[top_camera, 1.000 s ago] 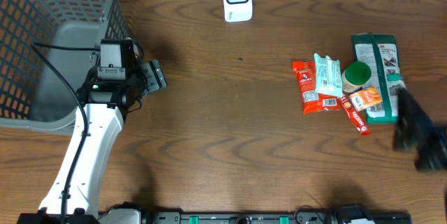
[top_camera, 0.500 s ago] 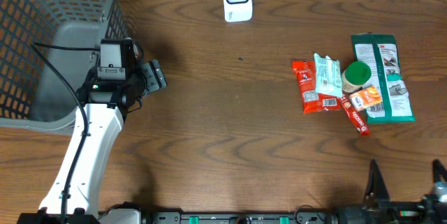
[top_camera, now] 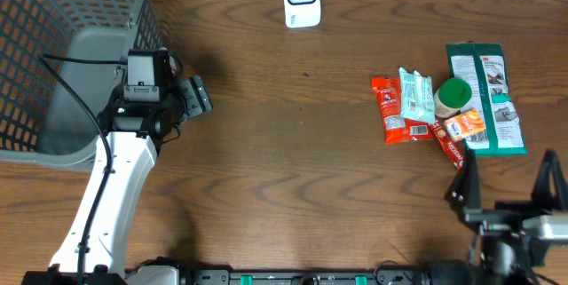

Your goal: Scan the item barcode

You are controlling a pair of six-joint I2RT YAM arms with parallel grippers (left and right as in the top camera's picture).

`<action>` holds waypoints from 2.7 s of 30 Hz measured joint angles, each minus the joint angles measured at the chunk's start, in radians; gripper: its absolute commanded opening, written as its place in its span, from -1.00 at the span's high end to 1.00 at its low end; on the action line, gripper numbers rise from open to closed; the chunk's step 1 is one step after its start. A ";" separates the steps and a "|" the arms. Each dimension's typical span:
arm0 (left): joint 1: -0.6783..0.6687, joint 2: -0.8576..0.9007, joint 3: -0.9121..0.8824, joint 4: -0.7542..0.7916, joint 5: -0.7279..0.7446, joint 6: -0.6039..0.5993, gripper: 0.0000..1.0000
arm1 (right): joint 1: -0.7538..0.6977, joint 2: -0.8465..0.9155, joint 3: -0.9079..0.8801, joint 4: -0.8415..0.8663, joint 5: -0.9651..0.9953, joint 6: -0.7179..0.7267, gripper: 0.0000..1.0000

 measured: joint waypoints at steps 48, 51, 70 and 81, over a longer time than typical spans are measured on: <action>0.000 -0.003 0.000 0.000 0.000 0.000 -0.66 | 0.000 0.001 -0.443 -0.093 -0.083 0.000 -0.99; 0.000 -0.051 0.000 0.000 0.000 0.000 -0.65 | 0.000 0.001 -0.443 -0.093 -0.084 0.000 -0.99; 0.027 -1.015 -0.004 -0.156 -0.050 0.083 -0.66 | 0.000 0.000 -0.443 -0.093 -0.084 0.000 -0.99; 0.089 -1.351 -0.257 -0.152 -0.049 0.103 -0.66 | 0.000 0.000 -0.443 -0.093 -0.083 0.000 -0.98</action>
